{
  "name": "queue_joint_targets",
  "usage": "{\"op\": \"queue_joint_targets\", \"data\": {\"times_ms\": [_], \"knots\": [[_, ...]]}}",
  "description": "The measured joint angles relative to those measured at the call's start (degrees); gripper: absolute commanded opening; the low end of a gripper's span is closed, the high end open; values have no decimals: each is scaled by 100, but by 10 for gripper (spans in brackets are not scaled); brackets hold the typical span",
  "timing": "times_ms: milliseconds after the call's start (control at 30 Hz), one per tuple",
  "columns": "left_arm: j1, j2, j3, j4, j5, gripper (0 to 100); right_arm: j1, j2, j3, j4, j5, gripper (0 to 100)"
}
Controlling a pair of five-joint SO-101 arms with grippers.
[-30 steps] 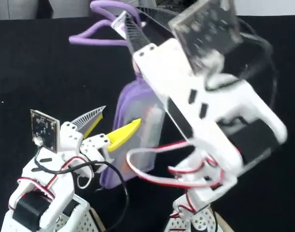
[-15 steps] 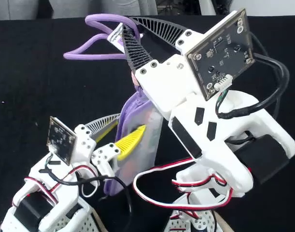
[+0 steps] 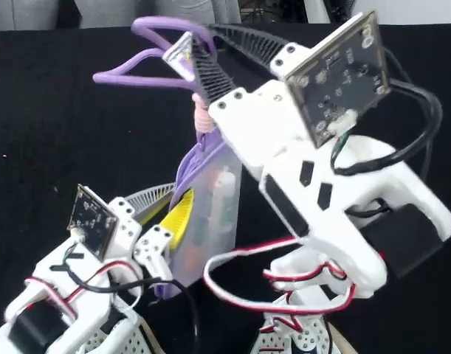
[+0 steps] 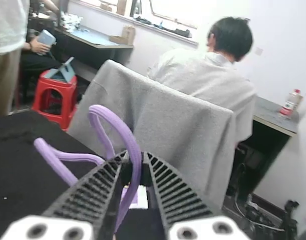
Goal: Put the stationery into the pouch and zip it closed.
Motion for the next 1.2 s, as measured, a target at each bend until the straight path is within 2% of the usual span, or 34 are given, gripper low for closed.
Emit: {"op": "queue_joint_targets", "data": {"times_ms": [233,433,667,1200], "knots": [[-18,-62,-545,738,-26,29,721,659,-44,0,0,11],[-26,-1134,-563,791,-44,29,1538,1116,-44,0,0,11],[-554,-1222,-642,800,-44,29,2382,1679,-44,0,0,11],[-571,-1134,-826,1055,-62,29,3393,2778,-44,-712,0,11]]}}
